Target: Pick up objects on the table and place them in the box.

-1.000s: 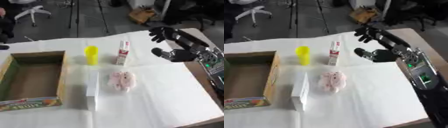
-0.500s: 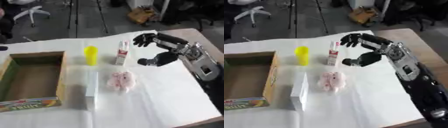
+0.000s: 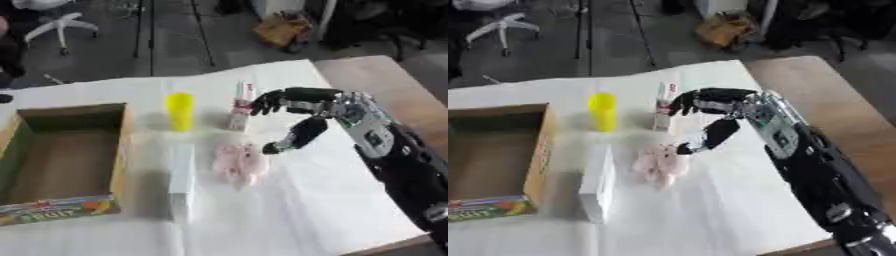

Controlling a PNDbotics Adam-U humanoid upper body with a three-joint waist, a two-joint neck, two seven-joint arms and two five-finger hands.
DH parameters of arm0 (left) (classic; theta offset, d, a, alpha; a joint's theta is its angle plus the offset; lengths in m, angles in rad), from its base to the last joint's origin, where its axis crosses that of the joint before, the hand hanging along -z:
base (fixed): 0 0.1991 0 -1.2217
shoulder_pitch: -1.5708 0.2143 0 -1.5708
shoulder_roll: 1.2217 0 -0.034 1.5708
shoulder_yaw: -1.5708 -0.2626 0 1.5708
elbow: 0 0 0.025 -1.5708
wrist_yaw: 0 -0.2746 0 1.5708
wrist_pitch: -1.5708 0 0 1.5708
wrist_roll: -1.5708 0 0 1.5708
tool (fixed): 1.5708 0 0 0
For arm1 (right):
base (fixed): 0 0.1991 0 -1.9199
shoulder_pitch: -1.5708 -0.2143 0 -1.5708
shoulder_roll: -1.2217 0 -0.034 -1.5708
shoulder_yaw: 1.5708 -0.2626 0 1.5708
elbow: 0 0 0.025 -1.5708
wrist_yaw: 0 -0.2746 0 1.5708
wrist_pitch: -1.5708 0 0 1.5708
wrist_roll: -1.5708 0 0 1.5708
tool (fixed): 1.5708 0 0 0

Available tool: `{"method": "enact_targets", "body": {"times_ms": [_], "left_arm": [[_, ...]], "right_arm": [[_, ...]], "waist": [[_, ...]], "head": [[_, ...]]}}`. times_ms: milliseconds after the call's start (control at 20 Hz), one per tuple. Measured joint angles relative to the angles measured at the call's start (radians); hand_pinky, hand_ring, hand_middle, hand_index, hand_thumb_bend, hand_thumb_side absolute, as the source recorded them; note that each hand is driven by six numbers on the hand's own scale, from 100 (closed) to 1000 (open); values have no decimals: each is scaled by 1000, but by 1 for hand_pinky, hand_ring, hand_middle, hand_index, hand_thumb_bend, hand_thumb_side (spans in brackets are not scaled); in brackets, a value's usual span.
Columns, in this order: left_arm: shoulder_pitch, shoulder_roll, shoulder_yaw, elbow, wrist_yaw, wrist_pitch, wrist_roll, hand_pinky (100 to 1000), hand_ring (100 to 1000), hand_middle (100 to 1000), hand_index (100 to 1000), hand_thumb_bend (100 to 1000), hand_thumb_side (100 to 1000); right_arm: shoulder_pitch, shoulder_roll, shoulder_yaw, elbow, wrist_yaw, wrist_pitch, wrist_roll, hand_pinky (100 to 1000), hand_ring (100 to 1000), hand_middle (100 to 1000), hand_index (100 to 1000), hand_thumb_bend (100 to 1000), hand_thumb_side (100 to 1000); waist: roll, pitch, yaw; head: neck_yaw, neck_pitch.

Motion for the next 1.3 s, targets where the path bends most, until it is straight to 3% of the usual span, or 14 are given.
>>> {"method": "enact_targets", "body": {"times_ms": [600,1000,1300], "left_arm": [[0,0,0,0,1,-1,-1,662,710,624,769,538,910],[0,0,0,0,1,1,-2,662,710,623,769,537,910],[0,0,0,0,1,1,-3,662,709,623,769,538,911]], "right_arm": [[-9,65,17,90,209,-67,-33,816,842,910,897,644,599],[-8,84,50,111,263,-116,-30,812,834,906,888,639,604],[-7,88,77,86,261,-104,-18,678,688,818,815,627,588]], "waist": [[2,-2,2],[-1,-3,2],[-4,-5,6]], "head": [[-5,0],[-6,0],[-9,0]]}}
